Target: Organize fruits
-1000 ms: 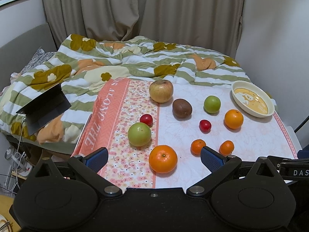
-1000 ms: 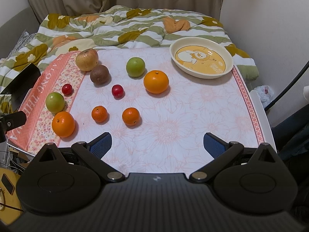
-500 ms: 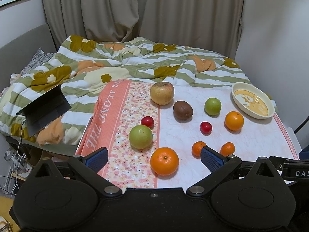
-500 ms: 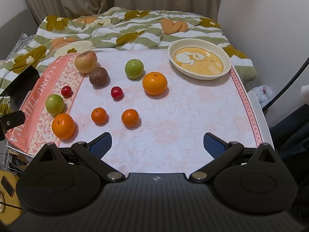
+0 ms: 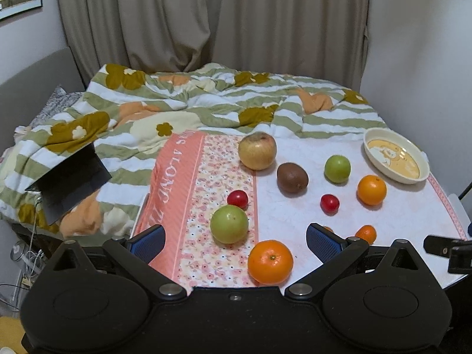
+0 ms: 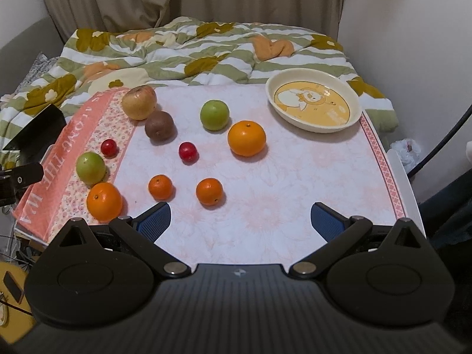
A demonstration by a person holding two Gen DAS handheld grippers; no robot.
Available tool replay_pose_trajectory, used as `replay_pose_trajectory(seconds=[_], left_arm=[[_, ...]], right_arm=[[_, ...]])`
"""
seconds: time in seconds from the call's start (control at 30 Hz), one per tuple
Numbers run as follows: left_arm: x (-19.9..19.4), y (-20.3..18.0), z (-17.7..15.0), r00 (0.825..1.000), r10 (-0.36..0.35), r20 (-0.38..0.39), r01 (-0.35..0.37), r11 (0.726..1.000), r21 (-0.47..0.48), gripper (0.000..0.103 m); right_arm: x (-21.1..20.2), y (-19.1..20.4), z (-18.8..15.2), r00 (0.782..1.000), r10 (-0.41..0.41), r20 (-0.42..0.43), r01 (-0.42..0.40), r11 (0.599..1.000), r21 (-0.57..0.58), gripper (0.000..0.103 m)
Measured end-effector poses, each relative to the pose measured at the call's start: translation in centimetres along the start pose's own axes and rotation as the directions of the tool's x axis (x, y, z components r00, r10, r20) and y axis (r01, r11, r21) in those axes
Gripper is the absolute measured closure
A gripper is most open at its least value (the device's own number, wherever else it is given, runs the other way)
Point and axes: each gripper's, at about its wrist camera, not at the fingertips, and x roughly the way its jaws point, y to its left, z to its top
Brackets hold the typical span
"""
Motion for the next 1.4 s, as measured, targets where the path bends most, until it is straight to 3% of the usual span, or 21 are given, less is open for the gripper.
replay_pose_trajectory(seconds=[0.2, 0.3, 0.47, 0.73, 0.93, 1.17, 1.4], left_arm=[[2.8, 0.1, -0.6, 0.999, -0.038, -0.031, 0.038, 0.999, -0.003, 0.0], [3.8, -0.2, -1.2, 0.998, -0.049, -0.023, 0.049, 0.999, -0.015, 0.0], [5.5, -1.9, -2.7, 1.0, 0.011, -0.023, -0.011, 1.0, 0.017, 0.0], [7.7, -4.3, -4.2, 0.996, 0.089, -0.023, -0.089, 0.996, 0.011, 0.002], [9.9, -5.3, -4.9, 0.99, 0.118, -0.071, -0.119, 0.993, -0.007, 0.012], [11.0, -5.9, -5.3, 0.986, 0.134, -0.101, -0.136, 0.99, -0.02, 0.038], [11.1, -6.8, -5.5, 0.982, 0.159, -0.101, -0.162, 0.987, -0.017, 0.04]], right_arm=[[2.2, 0.0, -0.1, 0.999, 0.027, 0.033, -0.025, 0.998, -0.057, 0.0], [4.1, -0.4, 0.0, 0.997, 0.076, 0.013, -0.075, 0.992, -0.098, 0.0], [7.4, -1.3, 0.2, 0.991, 0.137, 0.0, -0.134, 0.974, -0.184, 0.0], [11.3, -2.6, 0.2, 0.963, 0.268, -0.039, -0.268, 0.919, -0.288, 0.0], [13.2, -2.3, 0.1, 0.93, 0.357, -0.088, -0.364, 0.861, -0.356, 0.0], [14.4, -1.5, -0.1, 0.906, 0.407, -0.12, -0.42, 0.819, -0.392, 0.02], [14.8, -1.3, 0.0, 0.896, 0.423, -0.134, -0.439, 0.804, -0.401, 0.03]])
